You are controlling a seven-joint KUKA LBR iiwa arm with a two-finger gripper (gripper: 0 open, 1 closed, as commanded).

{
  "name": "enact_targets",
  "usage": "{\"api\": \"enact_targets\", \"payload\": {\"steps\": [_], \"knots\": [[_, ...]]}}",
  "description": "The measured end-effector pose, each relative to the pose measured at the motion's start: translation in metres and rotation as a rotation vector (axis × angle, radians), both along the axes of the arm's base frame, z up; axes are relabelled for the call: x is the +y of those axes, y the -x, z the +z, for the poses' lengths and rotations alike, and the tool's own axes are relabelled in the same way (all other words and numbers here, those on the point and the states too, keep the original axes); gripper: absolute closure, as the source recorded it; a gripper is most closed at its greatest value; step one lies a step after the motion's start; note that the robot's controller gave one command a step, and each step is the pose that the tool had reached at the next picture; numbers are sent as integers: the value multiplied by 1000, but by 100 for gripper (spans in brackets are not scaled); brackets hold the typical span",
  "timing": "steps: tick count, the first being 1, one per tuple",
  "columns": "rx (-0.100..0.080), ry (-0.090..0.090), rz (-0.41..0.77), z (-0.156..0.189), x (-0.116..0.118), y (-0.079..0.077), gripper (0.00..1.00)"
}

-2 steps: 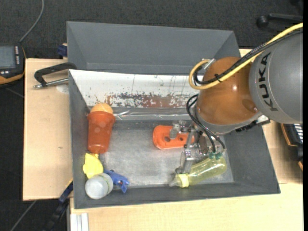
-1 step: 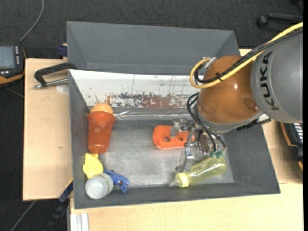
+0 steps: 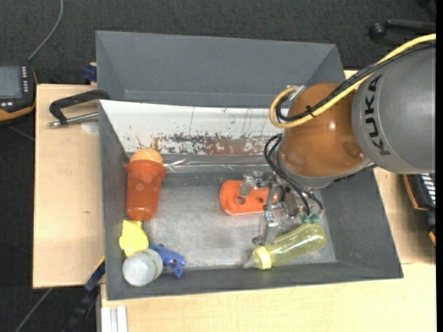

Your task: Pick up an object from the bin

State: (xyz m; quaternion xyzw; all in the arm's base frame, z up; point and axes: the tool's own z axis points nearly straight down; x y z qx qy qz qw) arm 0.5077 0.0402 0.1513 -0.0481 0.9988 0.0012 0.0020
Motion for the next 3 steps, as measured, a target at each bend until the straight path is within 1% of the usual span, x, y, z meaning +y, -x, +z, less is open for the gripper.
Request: {"api": "enact_targets", "payload": {"steps": [1, 2, 3], "knots": [[-2, 1, 202, -49, -4, -30, 0], [-6, 0, 220, -72, -2, -63, 0], [-10, 1, 596, -77, 1, -76, 100]]}}
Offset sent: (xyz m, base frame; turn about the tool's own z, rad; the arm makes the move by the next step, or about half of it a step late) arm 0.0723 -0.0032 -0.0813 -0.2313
